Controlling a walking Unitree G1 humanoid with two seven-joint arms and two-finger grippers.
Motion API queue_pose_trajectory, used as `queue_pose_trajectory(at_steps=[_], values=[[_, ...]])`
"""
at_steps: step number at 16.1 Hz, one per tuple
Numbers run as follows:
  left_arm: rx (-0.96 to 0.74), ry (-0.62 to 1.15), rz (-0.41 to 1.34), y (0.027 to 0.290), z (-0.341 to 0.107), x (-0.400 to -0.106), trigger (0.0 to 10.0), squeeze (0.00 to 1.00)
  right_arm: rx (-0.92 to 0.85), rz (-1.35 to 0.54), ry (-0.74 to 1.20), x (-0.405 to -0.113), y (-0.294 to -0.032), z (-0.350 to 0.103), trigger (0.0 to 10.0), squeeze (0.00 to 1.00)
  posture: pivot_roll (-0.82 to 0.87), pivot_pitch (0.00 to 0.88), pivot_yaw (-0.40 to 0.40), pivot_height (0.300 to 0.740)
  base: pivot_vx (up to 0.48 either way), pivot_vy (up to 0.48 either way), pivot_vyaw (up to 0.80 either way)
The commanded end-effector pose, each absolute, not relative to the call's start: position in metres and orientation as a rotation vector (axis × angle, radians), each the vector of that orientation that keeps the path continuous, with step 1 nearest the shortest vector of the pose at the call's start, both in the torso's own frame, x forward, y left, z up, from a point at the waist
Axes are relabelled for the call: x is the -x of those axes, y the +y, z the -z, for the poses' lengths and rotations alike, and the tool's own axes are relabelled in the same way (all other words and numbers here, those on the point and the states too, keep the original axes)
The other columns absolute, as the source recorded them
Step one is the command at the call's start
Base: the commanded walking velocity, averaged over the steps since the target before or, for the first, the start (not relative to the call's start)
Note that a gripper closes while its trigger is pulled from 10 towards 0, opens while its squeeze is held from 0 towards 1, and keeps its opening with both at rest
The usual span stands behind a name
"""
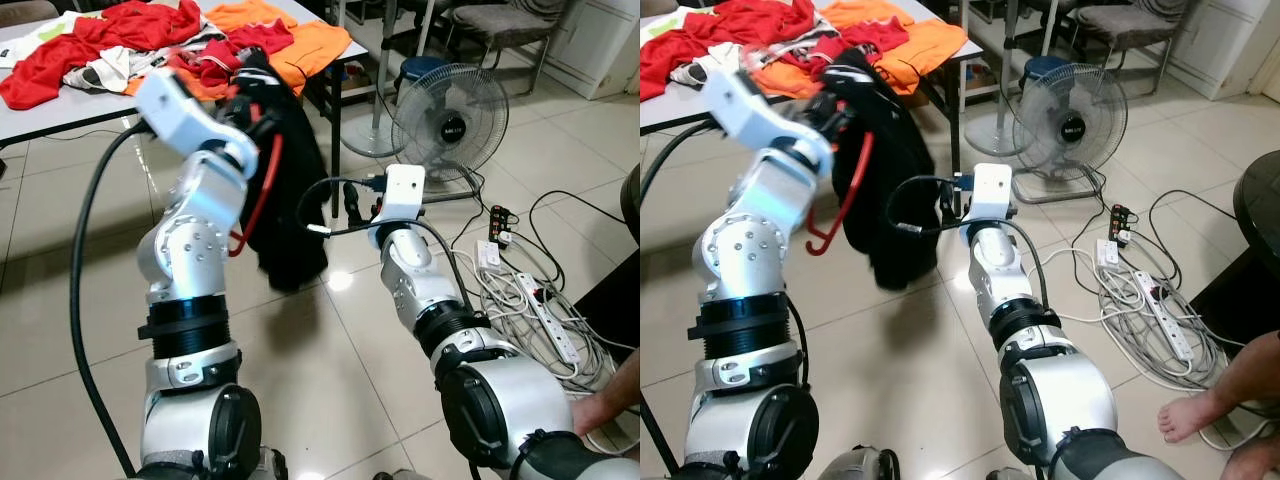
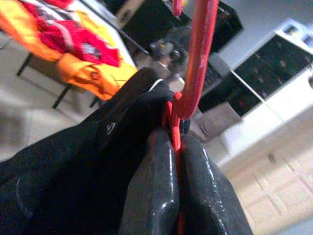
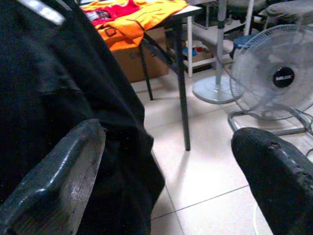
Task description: Hang hanger
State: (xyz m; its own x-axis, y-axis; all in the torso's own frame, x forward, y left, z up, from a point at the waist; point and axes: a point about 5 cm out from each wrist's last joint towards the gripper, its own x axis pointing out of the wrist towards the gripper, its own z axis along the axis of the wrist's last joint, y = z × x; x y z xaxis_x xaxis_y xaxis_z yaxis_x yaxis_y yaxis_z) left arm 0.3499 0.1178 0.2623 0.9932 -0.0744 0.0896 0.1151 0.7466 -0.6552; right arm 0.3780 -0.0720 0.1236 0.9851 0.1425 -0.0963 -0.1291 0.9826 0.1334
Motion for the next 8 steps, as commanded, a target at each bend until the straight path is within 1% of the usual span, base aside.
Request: queue_pose_trajectory(at_steps=[1,3,5,6,8], values=[[0.668,-0.124,0.16,0.113,-0.277,-0.345,10.0,0.0,-0.126,-0.168,0.088,-0.381,-0.065,-0.131,10.0,0.0,0.04,0.056,0.033,0.74,0.0,0.0,0.0],[0.507,-0.148,0.216,0.111,-0.268,-0.344,10.0,0.0,-0.14,-0.313,0.117,-0.375,-0.054,-0.124,10.0,0.0,0.04,0.061,0.034,0.74,0.0,0.0,0.0],[0.414,-0.19,0.256,0.11,-0.27,-0.341,10.0,0.0,-0.132,-0.432,0.169,-0.367,-0.048,-0.112,10.0,0.0,0.03,0.062,0.036,0.74,0.0,0.0,0.0],[0.333,-0.239,0.303,0.105,-0.276,-0.337,10.0,0.0,-0.128,-0.499,0.182,-0.362,-0.045,-0.107,10.0,0.0,0.03,0.061,0.039,0.74,0.0,0.0,0.0],[0.25,-0.294,0.382,0.093,-0.282,-0.33,10.0,0.0,-0.107,-0.578,0.19,-0.358,-0.041,-0.103,10.0,0.0,0.02,0.058,0.041,0.74,0.0,0.0,0.0]])
